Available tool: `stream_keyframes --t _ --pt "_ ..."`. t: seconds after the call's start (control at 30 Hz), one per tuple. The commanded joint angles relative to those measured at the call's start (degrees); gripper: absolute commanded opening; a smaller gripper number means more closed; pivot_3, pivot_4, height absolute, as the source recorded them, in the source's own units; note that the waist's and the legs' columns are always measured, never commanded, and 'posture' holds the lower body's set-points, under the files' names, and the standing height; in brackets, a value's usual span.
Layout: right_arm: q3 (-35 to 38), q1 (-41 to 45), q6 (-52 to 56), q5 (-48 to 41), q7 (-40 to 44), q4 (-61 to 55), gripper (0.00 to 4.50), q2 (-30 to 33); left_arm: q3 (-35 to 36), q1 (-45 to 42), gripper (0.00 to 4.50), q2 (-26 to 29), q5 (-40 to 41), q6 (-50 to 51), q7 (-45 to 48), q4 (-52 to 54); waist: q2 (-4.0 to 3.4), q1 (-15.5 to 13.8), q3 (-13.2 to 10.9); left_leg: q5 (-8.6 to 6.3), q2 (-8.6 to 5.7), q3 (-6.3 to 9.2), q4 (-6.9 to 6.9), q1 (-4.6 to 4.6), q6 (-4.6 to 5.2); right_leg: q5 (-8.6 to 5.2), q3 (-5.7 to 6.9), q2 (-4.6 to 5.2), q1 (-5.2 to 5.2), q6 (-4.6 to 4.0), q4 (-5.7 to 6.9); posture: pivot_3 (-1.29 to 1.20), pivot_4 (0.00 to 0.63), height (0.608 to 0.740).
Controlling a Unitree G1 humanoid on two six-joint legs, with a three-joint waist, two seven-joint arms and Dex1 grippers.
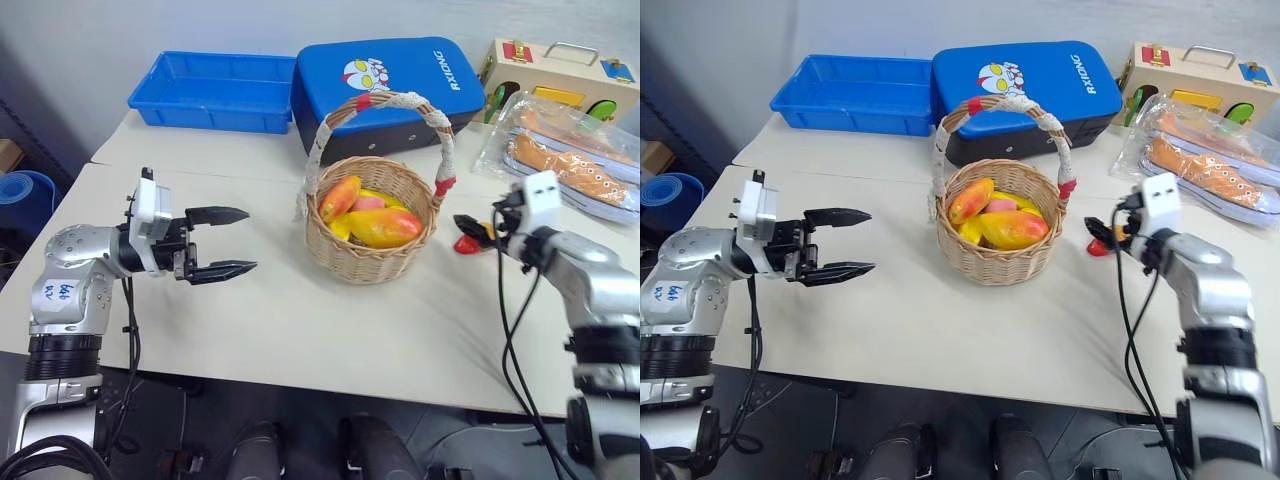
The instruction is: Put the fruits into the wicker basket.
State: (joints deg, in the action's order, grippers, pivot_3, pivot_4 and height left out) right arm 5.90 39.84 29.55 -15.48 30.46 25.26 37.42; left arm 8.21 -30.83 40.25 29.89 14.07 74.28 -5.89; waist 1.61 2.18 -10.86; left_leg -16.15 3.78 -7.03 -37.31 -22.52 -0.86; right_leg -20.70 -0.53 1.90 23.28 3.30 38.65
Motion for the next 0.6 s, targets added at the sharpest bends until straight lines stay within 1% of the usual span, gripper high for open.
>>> stream_keyframes --t 0.03,0.1,0.17,0.2,0.23,0.27,0.3,0.37,0.43,0.5,0.53,0.6 --pt "-2.3 3.8 -3.4 4.8 0.5 10.1 4.32 0.4 0.5 -0.1 4.45 0.8 0.7 0.6 -1.2 4.5 0.0 -0.1 0.0 0.0 -0.01 0.01 -0.01 -0.14 0.0 0.0 0.01 0.01 0.15 0.0 0.03 0.0 0.15 0.74" --pt "-2.9 5.2 -2.8 5.5 1.3 13.0 3.86 0.5 0.8 0.5 4.5 1.2 1.2 1.3 -1.8 6.0 0.0 -0.1 0.0 0.01 0.01 0.05 -0.05 -0.39 -0.01 0.0 0.04 0.0 0.38 0.0 0.06 0.0 0.15 0.74" --pt "-3.4 5.5 -2.1 5.8 3.3 13.5 3.16 0.8 1.1 0.9 4.5 1.4 1.4 1.6 -2.2 6.9 -0.01 0.0 0.0 0.01 0.02 0.03 -0.1 -0.44 -0.01 0.0 0.03 0.0 0.42 0.0 0.08 0.0 0.15 0.74" --pt "-2.8 5.3 -1.9 5.3 4.0 13.0 2.99 1.1 1.4 1.2 4.5 1.5 1.5 1.9 -2.4 7.3 -0.01 0.0 0.0 0.01 0.03 0.05 -0.16 -0.44 -0.01 0.0 0.03 -0.02 0.4 0.0 0.08 0.0 0.15 0.74" --pt "-2.1 4.6 -1.2 4.8 4.7 11.8 2.67 1.7 1.6 1.6 4.5 1.6 1.5 2.0 -2.8 7.8 -0.01 0.0 0.0 0.01 0.04 0.05 -0.23 -0.44 -0.01 0.0 0.03 -0.02 0.37 0.0 0.1 0.0 0.15 0.74" --pt "-1.5 4.2 -0.8 4.5 5.1 11.0 2.45 2.1 1.8 1.8 4.5 1.6 1.6 2.1 -3.0 8.1 -0.01 0.0 0.0 0.01 0.04 0.06 -0.28 -0.44 0.0 0.0 0.03 -0.02 0.35 0.0 0.13 0.0 0.15 0.74" --pt "-0.8 3.4 -0.6 4.1 5.5 9.8 2.36 2.6 1.9 2.1 4.5 1.6 1.6 2.2 -3.2 8.4 -0.01 0.0 0.0 0.02 0.04 0.06 -0.34 -0.44 0.0 0.0 0.02 -0.03 0.34 0.0 0.18 0.0 0.15 0.74" --pt "1.7 0.4 -1.8 1.9 7.5 4.7 2.32 3.4 2.2 2.7 4.5 1.6 1.7 2.4 -3.7 8.8 -0.01 -0.2 0.0 0.06 0.04 0.1 -0.45 -0.45 0.03 0.0 0.03 -0.03 0.3 0.0 0.24 0.0 0.15 0.74" --pt "7.2 -4.4 -7.4 -2.1 10.6 -3.6 2.32 4.0 2.6 3.3 4.5 1.5 2.0 2.6 -4.3 9.1 -0.01 -0.4 0.0 0.1 0.03 0.12 -0.5 -0.48 0.07 0.0 0.02 -0.02 0.27 0.0 0.22 0.0 0.15 0.74" --pt "11.0 -8.9 -8.3 -6.0 14.7 -12.7 2.32 5.5 2.9 3.7 4.5 1.5 1.9 2.4 -4.5 9.1 -0.05 -0.5 0.0 0.11 0.0 0.11 -0.52 -0.52 0.1 0.0 0.01 -0.02 0.27 0.0 0.22 0.0 0.15 0.74" --pt "12.6 -12.1 -7.8 -9.7 18.6 -19.6 2.32 6.3 3.1 4.0 4.5 1.4 2.0 2.5 -4.7 9.0 -0.06 -0.5 0.0 0.11 -0.01 0.11 -0.52 -0.53 0.1 0.01 0.01 -0.02 0.27 0.01 0.22 0.0 0.15 0.74" --pt "14.2 -16.9 -5.5 -15.0 22.9 -30.8 2.32 7.8 3.4 4.4 4.5 1.4 2.0 2.5 -4.9 8.7 -0.08 -0.4 0.0 0.1 0.01 0.12 -0.52 -0.53 0.1 0.02 0.01 -0.03 0.27 0.03 0.23 0.0 0.15 0.74"
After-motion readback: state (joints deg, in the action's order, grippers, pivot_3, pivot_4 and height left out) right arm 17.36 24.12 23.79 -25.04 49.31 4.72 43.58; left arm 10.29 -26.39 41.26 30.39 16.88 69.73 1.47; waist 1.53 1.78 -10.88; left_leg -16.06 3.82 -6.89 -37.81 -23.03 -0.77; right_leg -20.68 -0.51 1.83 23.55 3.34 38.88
